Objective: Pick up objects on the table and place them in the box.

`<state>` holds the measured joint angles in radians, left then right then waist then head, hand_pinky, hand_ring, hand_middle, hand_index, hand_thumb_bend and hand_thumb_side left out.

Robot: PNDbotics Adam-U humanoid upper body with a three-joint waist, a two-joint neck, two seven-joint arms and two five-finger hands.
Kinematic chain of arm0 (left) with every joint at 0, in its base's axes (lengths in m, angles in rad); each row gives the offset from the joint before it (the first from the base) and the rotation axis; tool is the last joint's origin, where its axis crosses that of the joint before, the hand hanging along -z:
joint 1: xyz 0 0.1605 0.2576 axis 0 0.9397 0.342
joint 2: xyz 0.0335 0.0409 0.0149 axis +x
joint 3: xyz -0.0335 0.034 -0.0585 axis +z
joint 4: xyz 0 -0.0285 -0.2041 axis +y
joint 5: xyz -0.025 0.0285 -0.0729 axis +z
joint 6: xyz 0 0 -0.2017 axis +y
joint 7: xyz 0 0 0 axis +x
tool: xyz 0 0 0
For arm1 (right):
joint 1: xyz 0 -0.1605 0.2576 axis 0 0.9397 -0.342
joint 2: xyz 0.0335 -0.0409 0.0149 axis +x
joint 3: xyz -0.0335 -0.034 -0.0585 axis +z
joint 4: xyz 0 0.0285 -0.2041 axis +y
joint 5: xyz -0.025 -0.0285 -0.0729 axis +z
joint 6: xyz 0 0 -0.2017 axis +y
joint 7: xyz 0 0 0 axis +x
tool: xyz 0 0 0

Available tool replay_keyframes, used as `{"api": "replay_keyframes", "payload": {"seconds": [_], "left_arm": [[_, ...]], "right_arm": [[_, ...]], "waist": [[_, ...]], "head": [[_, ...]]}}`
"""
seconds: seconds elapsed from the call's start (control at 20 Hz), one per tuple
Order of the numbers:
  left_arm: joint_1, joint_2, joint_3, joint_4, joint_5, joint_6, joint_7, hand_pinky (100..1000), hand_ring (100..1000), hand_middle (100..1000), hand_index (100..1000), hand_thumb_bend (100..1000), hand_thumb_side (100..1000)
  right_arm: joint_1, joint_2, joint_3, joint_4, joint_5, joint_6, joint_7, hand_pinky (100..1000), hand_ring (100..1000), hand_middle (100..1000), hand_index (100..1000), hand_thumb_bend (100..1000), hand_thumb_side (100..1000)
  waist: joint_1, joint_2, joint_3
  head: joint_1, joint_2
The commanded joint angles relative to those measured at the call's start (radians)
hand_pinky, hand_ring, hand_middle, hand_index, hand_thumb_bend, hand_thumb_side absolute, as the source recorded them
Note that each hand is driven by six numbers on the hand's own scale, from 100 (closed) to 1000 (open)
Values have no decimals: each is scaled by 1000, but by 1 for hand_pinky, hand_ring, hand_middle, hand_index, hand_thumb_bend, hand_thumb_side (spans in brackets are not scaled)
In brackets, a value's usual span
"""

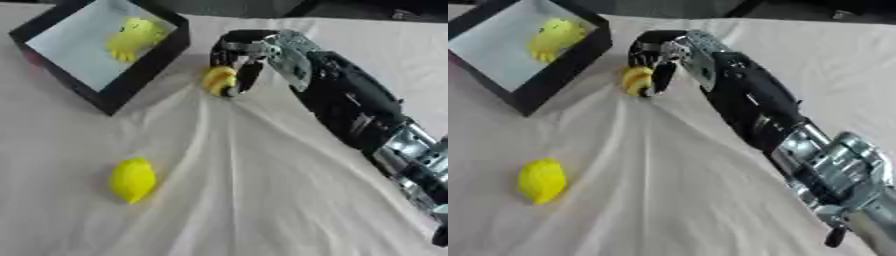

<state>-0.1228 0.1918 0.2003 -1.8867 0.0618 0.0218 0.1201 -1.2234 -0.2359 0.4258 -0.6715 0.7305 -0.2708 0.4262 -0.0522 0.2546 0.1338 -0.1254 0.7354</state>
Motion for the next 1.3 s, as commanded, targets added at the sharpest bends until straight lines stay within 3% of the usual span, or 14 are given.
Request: {"api": "replay_keyframes", "payload": {"seconds": [0.05,0.25,0.5,0.55,0.65,0.7,0.75,1.05,1.3], "left_arm": [[-2,12,2,-11,2,-1,-3,884,774,779,778,156,867],[3,17,4,-10,1,-2,-2,884,774,779,778,155,865],[7,22,4,-9,1,-2,-2,884,774,780,778,154,863],[8,23,4,-9,1,-2,-2,884,774,780,778,154,868],[9,25,4,-9,2,-2,-1,884,774,780,778,154,861],[10,25,5,-9,2,-2,-1,884,774,780,778,154,861],[12,26,5,-9,2,-1,-1,884,774,780,778,154,861],[21,30,6,-8,3,-2,1,884,775,780,777,153,857],[28,35,6,-13,5,-5,2,883,775,779,777,151,854]], "right_arm": [[-38,-44,18,-77,-33,1,7,701,562,465,590,384,122],[-59,-84,38,-172,-90,8,66,704,564,468,593,378,134],[-81,-126,45,-290,-177,62,130,706,562,465,591,367,136],[-85,-132,46,-308,-193,74,141,706,561,465,590,323,175],[-93,-141,45,-342,-221,98,157,707,559,462,587,351,128],[-97,-145,41,-359,-232,110,161,707,559,464,587,215,267],[-101,-147,37,-376,-241,120,163,708,559,461,586,352,128],[-153,-118,7,-438,-266,165,171,713,560,460,585,351,130],[-205,-61,3,-397,-249,171,192,713,563,461,584,354,143]], "waist": [[5,-22,-3],[5,-30,-9],[2,-42,-14],[2,-44,-15],[1,-49,-15],[0,-51,-14],[0,-53,-14],[2,-70,-8],[3,-81,-3]], "head": [[2,-3],[5,3],[4,3],[4,3],[4,1],[4,1],[4,0],[-4,3],[-16,18]]}}
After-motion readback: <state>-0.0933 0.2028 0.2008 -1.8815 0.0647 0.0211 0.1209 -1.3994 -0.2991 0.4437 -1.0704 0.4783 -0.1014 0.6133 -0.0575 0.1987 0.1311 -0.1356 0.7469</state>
